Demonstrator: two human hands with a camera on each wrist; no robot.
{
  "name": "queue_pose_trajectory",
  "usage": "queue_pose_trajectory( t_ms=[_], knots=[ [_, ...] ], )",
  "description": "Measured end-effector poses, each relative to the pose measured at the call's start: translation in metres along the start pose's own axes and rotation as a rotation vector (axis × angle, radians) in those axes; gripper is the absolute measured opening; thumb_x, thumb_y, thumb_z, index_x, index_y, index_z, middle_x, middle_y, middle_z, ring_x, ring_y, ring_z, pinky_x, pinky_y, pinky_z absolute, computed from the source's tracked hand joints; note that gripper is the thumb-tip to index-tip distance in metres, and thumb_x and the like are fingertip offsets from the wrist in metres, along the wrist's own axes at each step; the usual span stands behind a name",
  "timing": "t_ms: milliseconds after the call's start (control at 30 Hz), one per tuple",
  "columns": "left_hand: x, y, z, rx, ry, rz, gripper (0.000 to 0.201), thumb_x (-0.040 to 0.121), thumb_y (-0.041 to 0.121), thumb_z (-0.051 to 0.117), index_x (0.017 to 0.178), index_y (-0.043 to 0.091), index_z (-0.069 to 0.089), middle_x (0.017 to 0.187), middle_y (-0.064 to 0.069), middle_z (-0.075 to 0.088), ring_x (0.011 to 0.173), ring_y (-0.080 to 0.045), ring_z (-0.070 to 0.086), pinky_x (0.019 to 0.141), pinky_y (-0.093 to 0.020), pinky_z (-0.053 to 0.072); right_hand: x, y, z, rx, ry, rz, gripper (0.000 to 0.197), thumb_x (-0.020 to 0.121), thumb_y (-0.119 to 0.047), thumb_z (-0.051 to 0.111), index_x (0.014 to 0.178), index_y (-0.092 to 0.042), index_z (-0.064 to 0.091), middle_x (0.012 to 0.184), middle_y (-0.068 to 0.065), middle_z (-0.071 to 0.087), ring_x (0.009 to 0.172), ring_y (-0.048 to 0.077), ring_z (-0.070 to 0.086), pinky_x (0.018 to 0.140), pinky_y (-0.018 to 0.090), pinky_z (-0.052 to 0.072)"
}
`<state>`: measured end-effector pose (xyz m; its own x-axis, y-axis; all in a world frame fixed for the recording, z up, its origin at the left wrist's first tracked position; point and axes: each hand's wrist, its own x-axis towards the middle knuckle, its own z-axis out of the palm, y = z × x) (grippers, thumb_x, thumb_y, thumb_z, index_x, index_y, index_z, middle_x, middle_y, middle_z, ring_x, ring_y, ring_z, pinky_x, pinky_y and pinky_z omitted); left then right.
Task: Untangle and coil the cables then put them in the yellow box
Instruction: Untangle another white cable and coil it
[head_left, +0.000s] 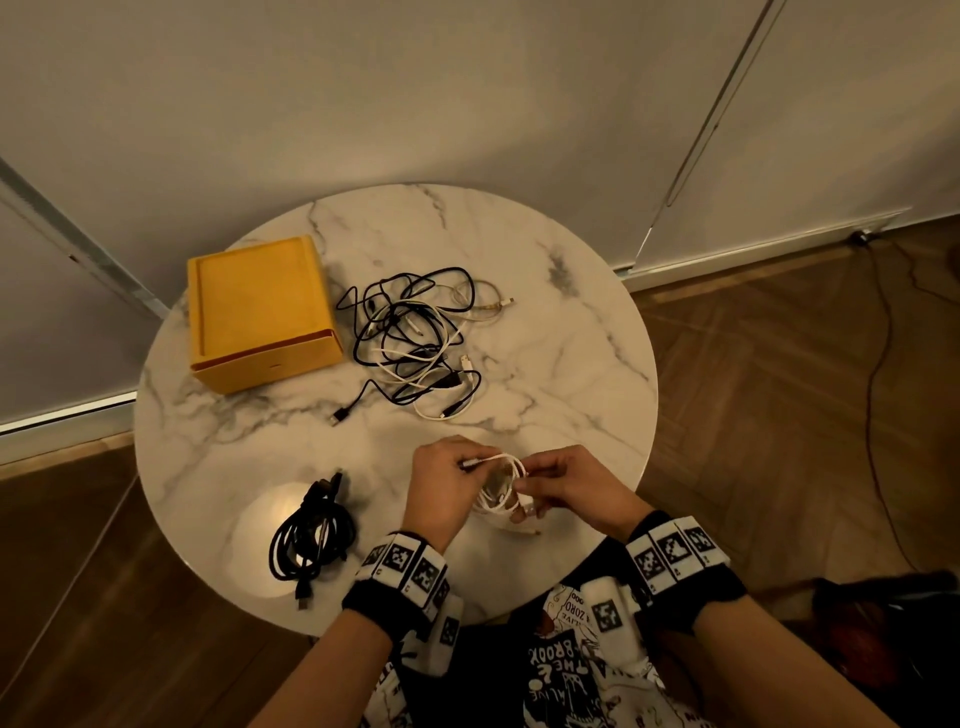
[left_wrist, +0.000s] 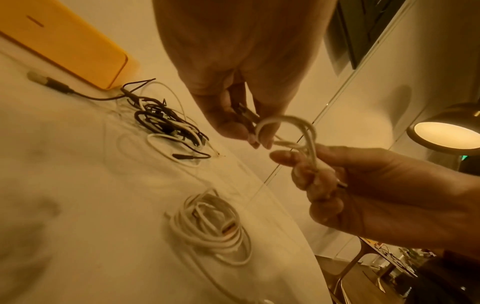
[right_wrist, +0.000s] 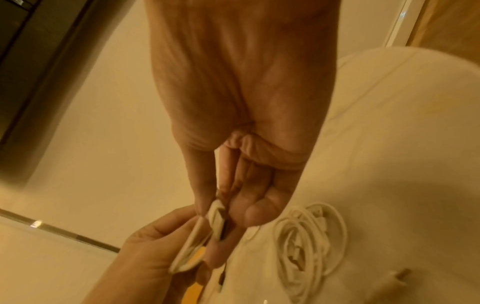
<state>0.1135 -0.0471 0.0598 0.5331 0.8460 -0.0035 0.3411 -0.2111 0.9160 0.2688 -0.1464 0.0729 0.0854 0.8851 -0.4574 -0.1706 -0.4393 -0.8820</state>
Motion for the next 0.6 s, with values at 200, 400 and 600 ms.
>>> queue_pose_trajectory(
  t_ms=[200,400,600],
  knots=[
    [-0.004,0.008,-0.005,-0.04,-0.003,0.056,0.017,0.082,0.018,0.073,0.098,0.018,0.078,0.104,0.007,0.07,0.098,-0.002,0.064,0.087,-0.021,0.05,0.006,-0.011,0.012,0.034,0.055,-0.053,0.014,0.087,-0.006,0.067,0.097,-0.001,0.074,0.087,0.019,0.073,0.069,0.023,0.07,0.063,0.027,0.057],
    [-0.007,0.013,-0.012,-0.377,-0.02,-0.19,0.009,0.082,0.009,0.073,0.089,0.012,0.078,0.091,0.001,0.075,0.08,-0.018,0.07,0.059,-0.03,0.054,0.005,-0.019,0.004,-0.025,0.108,-0.09,0.013,0.085,-0.003,0.069,0.095,0.0,0.075,0.075,0.013,0.073,0.058,0.016,0.066,0.058,0.025,0.056],
    [0.005,0.023,-0.023,-0.392,-0.076,-0.259,0.039,0.077,0.009,0.078,0.108,0.022,0.058,0.076,-0.005,0.069,0.065,-0.019,0.067,0.047,-0.028,0.049,0.004,-0.037,-0.003,-0.198,0.039,-0.131,0.014,0.084,-0.003,0.07,0.096,-0.001,0.076,0.084,0.025,0.073,0.069,0.031,0.064,0.066,0.033,0.056]
  ],
)
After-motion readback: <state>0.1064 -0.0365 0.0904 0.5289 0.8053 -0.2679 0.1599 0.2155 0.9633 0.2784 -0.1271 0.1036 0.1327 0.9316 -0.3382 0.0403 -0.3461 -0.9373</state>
